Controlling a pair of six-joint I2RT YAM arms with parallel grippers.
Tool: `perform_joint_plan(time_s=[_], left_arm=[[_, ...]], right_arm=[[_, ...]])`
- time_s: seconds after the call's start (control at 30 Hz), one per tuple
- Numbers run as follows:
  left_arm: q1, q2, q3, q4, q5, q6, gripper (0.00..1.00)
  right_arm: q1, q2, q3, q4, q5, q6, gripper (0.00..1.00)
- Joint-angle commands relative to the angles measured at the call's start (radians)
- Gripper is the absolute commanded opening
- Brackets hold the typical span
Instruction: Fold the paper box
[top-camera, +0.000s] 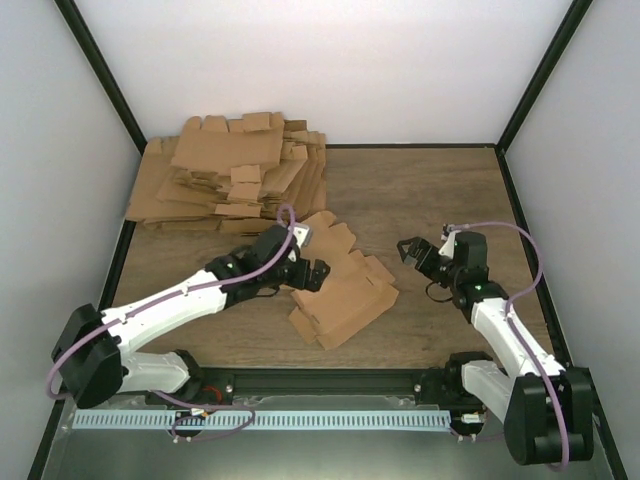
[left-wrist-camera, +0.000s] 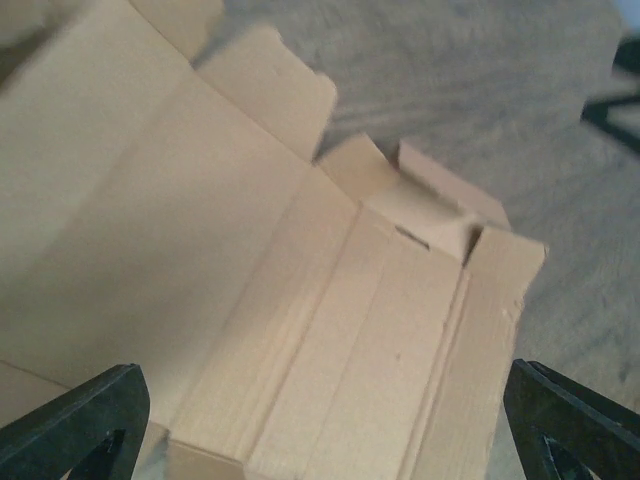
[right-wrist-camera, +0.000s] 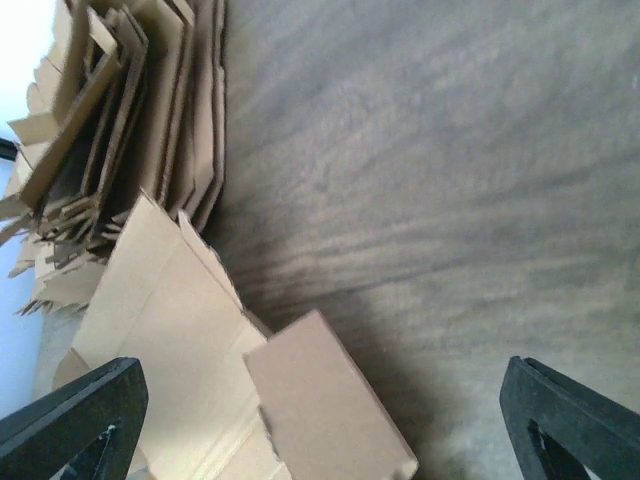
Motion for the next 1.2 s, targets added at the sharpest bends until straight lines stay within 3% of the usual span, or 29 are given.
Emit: perform_joint_plan(time_s=[0.0,0.1,0.27,0.5,0.6,1.0,1.17], left_arm=[[0.084,-0.040,0.017,0.032,-0.022,-0.040,1.00],[0.185,-0.056,0.011,-0.025,-0.028,-0.041,1.00],[0.372,-0.107,-0.078,0.001,0.102,-0.076,1.00],[0.446,-0.097,-0.172,0.059,0.200,-0.112,1.00],[0.497,-0.065,-0.180,0.097,0.260,-0.111,1.00],[0.559,0.054,-0.151,0.155,0.323,-0.066,1.00],[0.570,0.091,-0.143,0.165,0.339,-0.042,0.99]], right_arm=[[0.006,0.046,0.052,-0.118,-0.082,0.088,1.00],[0.007,0.059,0.087,-0.196,-0.080,0.098,0.99],[0.006,0.029,0.124,-0.337,-0.019,0.091,0.94],[0.007,-0.082,0.087,-0.463,-0.054,0.075,0.80],[0.009,-0.116,0.055,-0.497,-0.069,0.064,0.79],[0.154,-0.128,-0.122,-0.365,-0.183,0.172,0.74],[0.184,-0.094,-0.169,-0.278,-0.191,0.204,0.62]])
